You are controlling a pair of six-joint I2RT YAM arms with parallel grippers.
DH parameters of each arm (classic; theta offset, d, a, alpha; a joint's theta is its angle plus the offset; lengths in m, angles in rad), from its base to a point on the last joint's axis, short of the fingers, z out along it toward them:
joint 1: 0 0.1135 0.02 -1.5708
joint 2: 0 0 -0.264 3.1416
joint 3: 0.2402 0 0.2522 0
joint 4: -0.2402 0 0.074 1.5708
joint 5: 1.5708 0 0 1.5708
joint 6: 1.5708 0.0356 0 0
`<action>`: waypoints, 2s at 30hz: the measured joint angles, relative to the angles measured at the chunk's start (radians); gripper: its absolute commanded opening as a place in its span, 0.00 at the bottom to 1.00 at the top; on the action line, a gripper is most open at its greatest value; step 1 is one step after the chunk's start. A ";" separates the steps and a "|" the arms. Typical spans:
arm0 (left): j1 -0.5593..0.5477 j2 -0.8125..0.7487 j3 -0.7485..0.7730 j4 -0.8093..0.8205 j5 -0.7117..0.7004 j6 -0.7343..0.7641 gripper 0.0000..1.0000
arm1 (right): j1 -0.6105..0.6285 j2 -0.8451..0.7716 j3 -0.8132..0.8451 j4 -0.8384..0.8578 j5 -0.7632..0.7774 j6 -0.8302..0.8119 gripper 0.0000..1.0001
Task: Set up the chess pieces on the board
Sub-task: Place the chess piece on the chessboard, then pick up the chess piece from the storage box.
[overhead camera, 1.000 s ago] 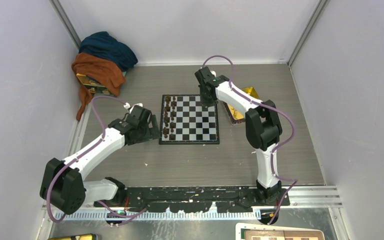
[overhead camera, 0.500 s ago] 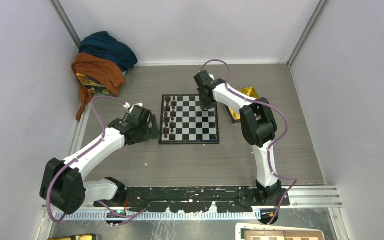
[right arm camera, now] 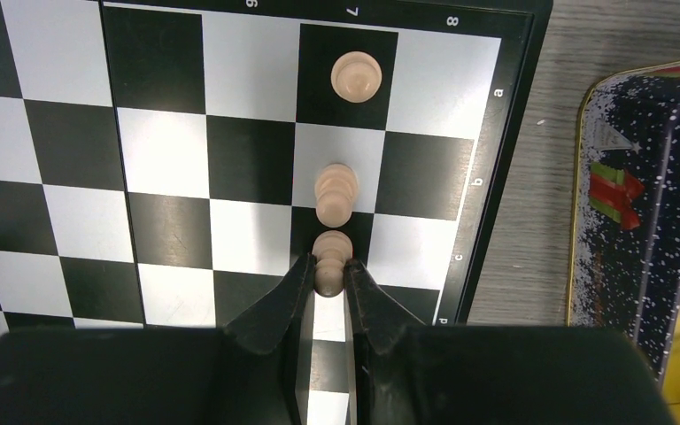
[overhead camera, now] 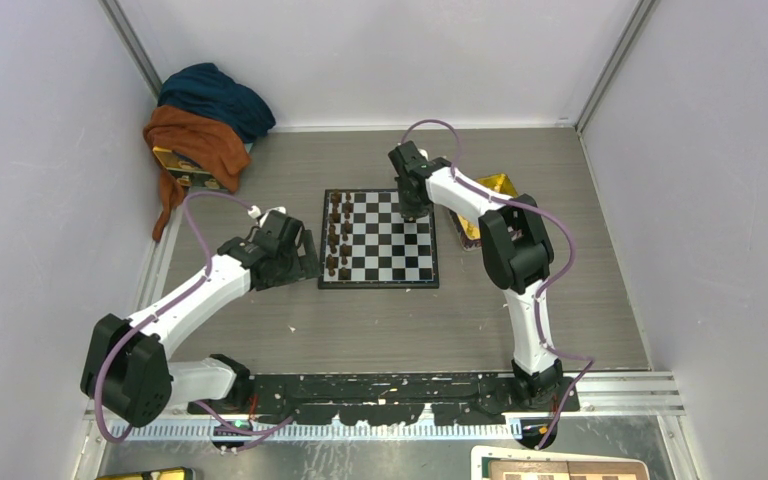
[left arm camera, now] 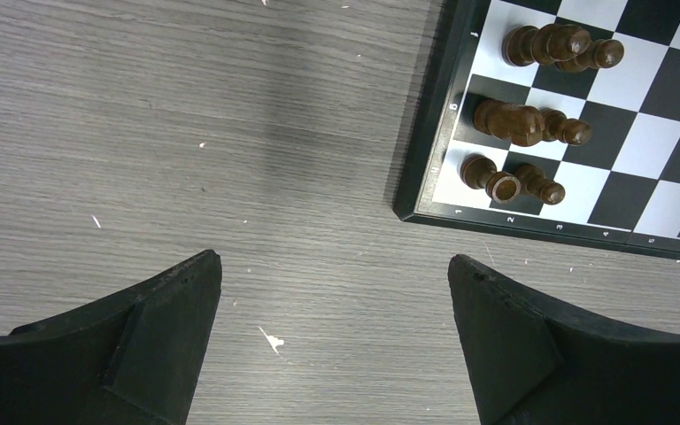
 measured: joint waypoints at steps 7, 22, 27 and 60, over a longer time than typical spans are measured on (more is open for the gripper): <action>0.000 0.002 0.000 0.000 0.000 0.000 1.00 | -0.002 0.000 0.000 0.002 -0.007 -0.001 0.31; 0.000 0.003 0.000 0.000 0.000 0.000 1.00 | -0.002 -0.005 0.000 -0.009 -0.011 0.000 0.36; 0.000 0.003 0.000 0.000 0.000 0.001 1.00 | -0.002 -0.068 0.000 -0.034 0.000 0.000 0.36; 0.000 0.005 0.000 0.005 0.009 0.027 1.00 | -0.253 -0.396 -0.344 0.013 0.121 0.061 0.35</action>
